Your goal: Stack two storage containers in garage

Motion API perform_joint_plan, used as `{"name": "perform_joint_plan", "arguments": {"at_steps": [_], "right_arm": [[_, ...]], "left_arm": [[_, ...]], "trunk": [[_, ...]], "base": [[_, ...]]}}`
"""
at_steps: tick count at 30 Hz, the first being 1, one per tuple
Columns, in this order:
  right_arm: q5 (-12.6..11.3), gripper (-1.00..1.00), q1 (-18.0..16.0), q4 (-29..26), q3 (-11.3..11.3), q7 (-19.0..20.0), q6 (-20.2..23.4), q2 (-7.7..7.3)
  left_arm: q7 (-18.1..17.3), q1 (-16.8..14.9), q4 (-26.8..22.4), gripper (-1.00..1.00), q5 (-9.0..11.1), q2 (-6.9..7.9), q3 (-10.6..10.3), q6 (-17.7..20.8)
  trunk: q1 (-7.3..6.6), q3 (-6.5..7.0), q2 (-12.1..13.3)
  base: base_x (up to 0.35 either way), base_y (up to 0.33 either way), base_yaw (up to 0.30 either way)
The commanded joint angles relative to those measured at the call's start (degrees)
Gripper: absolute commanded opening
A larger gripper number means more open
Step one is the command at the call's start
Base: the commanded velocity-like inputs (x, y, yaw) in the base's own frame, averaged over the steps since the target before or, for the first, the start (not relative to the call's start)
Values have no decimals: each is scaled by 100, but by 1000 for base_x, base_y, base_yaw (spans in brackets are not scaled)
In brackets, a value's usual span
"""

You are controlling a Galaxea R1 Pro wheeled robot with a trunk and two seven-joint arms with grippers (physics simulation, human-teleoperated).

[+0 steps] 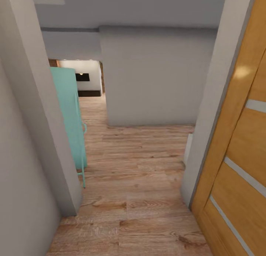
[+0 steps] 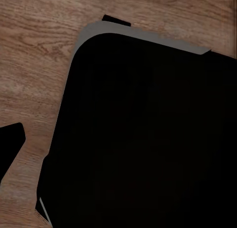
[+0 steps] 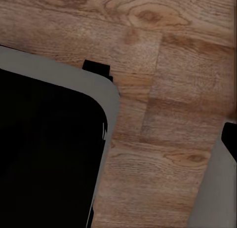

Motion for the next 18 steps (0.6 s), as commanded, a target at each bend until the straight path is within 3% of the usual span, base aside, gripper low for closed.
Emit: {"name": "perform_joint_plan", "arguments": {"at_steps": [1, 18], "right_arm": [[-27, 100, -8, 19, 31, 9, -33, 2], [-29, 100, -8, 20, 24, 7, -37, -3]], "left_arm": [[4, 2, -6, 100, 22, -1, 7, -10], [4, 2, -6, 100, 22, -1, -2, -1]], "trunk": [[3, -5, -2], [3, -5, -2]], "base": [[323, 0, 0], [323, 0, 0]]}}
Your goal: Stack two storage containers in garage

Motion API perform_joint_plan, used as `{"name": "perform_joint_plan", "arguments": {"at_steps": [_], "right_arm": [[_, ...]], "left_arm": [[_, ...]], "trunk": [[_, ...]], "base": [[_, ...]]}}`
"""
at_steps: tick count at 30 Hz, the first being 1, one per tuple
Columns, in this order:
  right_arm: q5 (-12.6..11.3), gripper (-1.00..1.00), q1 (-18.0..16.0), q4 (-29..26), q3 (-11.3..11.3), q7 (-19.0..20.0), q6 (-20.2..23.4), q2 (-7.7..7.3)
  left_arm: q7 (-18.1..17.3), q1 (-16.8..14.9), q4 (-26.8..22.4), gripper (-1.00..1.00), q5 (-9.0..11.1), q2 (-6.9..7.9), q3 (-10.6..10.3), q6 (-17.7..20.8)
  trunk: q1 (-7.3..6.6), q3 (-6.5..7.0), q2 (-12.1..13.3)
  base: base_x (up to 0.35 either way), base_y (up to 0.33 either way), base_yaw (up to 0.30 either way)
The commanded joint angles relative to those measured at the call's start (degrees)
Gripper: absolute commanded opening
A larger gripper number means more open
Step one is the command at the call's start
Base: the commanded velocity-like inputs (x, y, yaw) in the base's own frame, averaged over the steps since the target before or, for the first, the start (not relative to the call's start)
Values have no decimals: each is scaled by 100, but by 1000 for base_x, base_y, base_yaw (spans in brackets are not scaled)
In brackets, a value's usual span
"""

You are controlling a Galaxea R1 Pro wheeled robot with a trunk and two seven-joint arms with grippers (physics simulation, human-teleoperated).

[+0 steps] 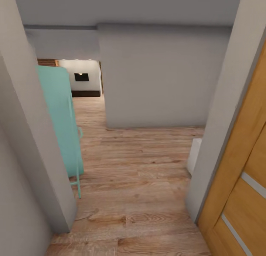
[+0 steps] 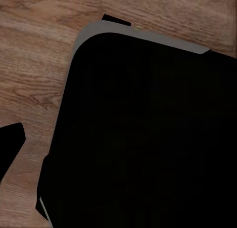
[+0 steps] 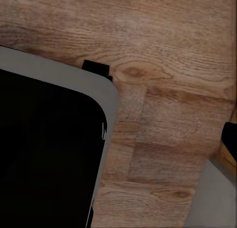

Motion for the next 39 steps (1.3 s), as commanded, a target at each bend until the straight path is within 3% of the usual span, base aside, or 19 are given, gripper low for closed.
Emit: {"name": "perform_joint_plan", "arguments": {"at_steps": [1, 39], "right_arm": [[-31, 100, -8, 19, 35, 10, -36, 1], [26, 100, -8, 10, 31, 10, -88, 27]], "left_arm": [[4, 0, -6, 100, 22, -1, 6, -9], [4, 2, -6, 100, 22, 7, -3, 26]], "trunk": [[3, -5, -2], [3, -5, -2]], "base": [[323, 0, 0], [323, 0, 0]]}}
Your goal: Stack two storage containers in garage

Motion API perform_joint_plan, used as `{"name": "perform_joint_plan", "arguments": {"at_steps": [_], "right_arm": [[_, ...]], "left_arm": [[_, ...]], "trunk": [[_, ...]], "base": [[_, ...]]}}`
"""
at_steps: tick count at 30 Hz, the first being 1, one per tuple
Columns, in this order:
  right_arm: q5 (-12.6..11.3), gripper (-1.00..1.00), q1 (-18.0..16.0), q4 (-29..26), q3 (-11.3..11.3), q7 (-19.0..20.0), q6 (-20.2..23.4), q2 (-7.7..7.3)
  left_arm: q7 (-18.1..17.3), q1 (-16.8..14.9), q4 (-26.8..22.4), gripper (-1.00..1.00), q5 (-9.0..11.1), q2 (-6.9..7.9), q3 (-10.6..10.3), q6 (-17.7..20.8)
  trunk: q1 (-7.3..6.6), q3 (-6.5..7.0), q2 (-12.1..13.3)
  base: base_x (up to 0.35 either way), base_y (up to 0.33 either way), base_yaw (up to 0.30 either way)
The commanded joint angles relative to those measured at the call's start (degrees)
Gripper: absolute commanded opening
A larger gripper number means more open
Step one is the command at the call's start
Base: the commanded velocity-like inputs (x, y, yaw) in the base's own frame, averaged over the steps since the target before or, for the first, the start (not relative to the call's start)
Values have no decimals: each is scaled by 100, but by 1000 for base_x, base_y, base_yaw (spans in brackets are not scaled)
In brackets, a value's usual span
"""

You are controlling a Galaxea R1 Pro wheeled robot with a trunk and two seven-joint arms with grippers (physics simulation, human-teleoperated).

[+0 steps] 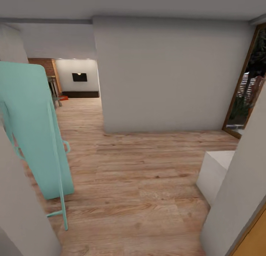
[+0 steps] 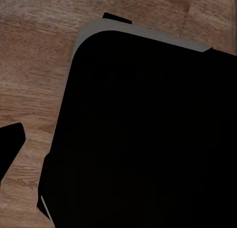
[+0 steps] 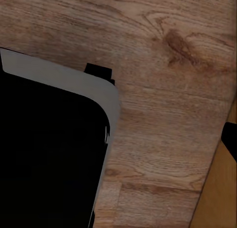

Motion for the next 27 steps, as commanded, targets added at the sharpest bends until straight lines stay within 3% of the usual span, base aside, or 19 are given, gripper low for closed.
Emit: {"name": "perform_joint_plan", "arguments": {"at_steps": [1, 27], "right_arm": [[-21, 100, -7, 18, 29, 10, -33, 1], [-21, 100, -7, 18, 53, 10, -35, -8]], "left_arm": [[2, 2, -7, 100, 23, -1, 5, -10], [1, -1, -7, 100, 23, -10, 14, -25]], "trunk": [[3, -5, -2], [3, -5, -2]], "base": [[324, 0, 0], [324, 0, 0]]}}
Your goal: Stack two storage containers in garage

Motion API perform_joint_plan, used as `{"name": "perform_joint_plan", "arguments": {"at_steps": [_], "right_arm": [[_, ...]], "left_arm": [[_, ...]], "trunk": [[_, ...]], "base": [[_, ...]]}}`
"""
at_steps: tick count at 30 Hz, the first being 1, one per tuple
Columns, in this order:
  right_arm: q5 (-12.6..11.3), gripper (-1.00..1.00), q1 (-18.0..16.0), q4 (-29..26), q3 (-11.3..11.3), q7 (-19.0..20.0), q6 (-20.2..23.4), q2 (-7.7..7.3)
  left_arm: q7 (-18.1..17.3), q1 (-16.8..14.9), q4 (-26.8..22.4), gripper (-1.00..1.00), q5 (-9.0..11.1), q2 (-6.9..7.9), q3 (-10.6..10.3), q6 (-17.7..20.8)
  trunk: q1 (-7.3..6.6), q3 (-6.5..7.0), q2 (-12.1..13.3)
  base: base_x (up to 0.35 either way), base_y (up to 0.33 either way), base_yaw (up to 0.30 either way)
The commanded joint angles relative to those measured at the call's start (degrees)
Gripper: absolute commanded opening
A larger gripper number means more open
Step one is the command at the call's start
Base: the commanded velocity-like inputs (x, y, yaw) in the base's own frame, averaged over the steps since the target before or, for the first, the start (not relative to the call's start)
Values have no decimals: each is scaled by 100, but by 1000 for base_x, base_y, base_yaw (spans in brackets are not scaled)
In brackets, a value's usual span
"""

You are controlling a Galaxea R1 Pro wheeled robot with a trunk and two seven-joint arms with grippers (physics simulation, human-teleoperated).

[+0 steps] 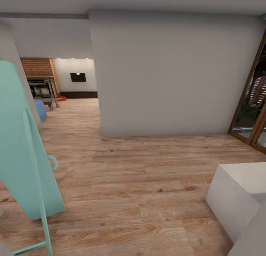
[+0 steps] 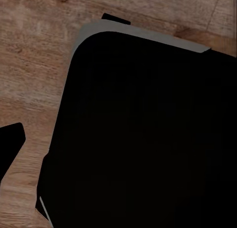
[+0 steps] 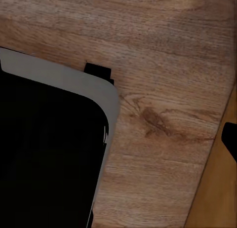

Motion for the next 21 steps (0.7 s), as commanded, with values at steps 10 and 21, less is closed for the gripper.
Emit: {"name": "perform_joint_plan", "arguments": {"at_steps": [10, 21], "right_arm": [[-21, 100, -7, 18, 25, 10, -35, 1], [-21, 100, -7, 18, 34, 10, -43, 1]], "left_arm": [[4, 0, -6, 100, 23, -1, -2, -4], [2, 1, -6, 100, 23, -1, 4, -13]], "trunk": [[3, -5, -2], [3, -5, -2]], "base": [[324, 0, 0], [324, 0, 102]]}}
